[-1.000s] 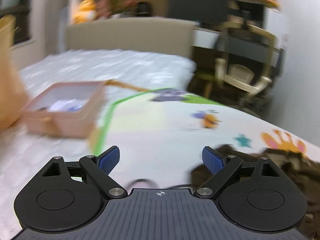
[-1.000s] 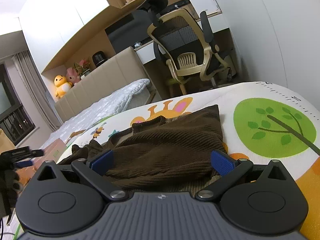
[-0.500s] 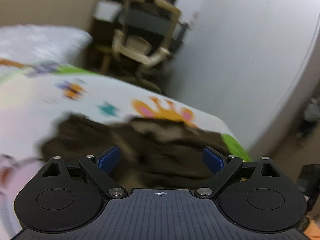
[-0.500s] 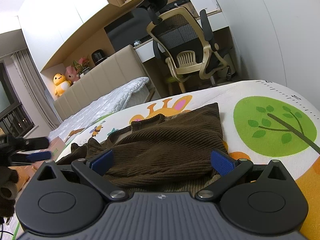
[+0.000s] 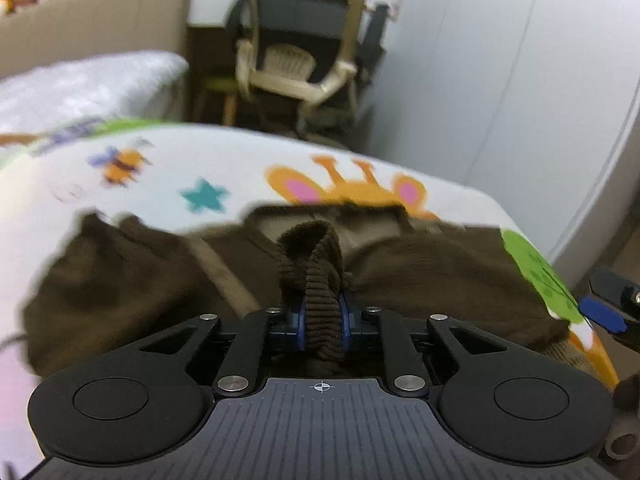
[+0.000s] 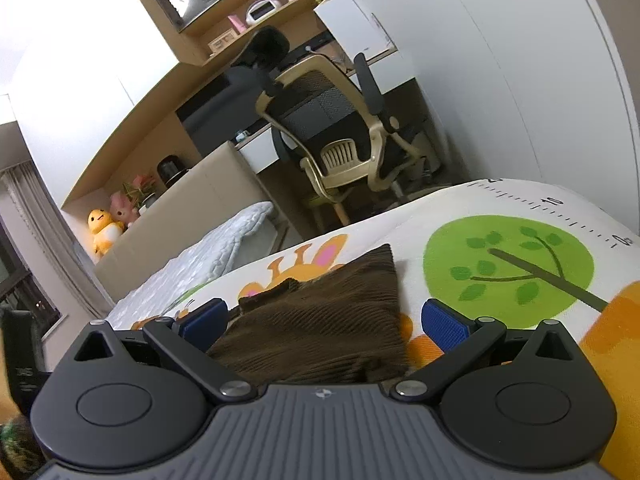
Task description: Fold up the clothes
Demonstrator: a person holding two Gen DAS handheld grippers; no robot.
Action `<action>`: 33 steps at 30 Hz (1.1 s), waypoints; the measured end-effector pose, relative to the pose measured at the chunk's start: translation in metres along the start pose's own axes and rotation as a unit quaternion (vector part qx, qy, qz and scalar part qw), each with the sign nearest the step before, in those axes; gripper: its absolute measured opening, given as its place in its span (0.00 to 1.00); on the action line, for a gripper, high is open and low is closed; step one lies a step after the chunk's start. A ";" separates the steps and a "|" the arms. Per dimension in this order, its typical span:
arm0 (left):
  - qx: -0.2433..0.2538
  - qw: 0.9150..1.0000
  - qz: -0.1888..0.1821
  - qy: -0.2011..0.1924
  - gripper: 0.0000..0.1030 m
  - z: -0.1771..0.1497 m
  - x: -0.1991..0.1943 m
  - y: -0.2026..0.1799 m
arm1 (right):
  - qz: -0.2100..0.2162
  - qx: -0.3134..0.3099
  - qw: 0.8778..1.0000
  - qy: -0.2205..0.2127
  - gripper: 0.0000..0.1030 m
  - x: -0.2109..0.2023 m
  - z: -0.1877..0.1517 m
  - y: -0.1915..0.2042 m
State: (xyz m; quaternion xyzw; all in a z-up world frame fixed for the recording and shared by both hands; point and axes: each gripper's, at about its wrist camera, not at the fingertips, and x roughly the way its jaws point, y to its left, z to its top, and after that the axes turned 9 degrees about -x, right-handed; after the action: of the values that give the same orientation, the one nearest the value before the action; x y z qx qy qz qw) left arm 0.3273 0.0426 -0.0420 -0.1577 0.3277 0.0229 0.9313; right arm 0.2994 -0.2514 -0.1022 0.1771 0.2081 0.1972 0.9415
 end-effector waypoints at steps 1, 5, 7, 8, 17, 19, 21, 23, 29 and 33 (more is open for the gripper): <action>0.005 1.000 0.009 -0.006 0.17 0.000 -0.004 0.005 | 0.000 -0.002 1.000 0.001 1.00 0.001 0.000 0.001; 0.004 0.999 0.039 0.010 0.19 -0.009 -0.006 0.030 | 0.003 -0.009 1.000 0.011 1.00 0.006 -0.001 0.002; 0.003 1.000 0.021 0.008 0.26 -0.014 -0.012 0.034 | 0.002 -0.010 1.000 0.017 1.00 0.008 -0.002 0.001; 0.005 1.000 0.009 0.005 0.30 -0.015 -0.019 0.034 | 0.001 -0.009 1.000 0.018 1.00 0.008 -0.002 0.001; 0.101 0.992 0.047 -0.063 0.76 0.000 -0.058 0.018 | 0.004 -0.008 1.000 0.024 1.00 0.010 -0.002 0.000; 0.099 0.992 0.057 -0.045 0.75 0.005 -0.046 0.022 | 0.004 -0.009 1.000 0.026 1.00 0.011 -0.002 0.000; 0.062 0.996 0.065 -0.024 0.74 0.015 -0.030 0.032 | 0.004 -0.007 1.000 0.026 1.00 0.011 -0.002 0.000; -0.008 0.998 0.064 -0.009 0.71 0.030 -0.014 0.046 | 0.003 -0.004 1.000 0.028 1.00 0.011 -0.003 -0.002; -0.136 0.985 0.090 0.049 0.69 0.068 0.029 0.060 | 0.003 -0.001 0.999 0.034 1.00 0.013 -0.004 -0.003; -0.068 0.986 0.133 0.067 0.40 0.058 0.045 0.053 | 0.003 0.004 0.999 0.037 1.00 0.013 -0.005 -0.005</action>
State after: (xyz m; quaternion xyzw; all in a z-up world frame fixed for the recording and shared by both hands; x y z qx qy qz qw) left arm 0.3895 0.1082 -0.0422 -0.1771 0.4055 0.1580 0.8828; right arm 0.3094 -0.2491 -0.1125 0.1746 0.2426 0.2059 0.9318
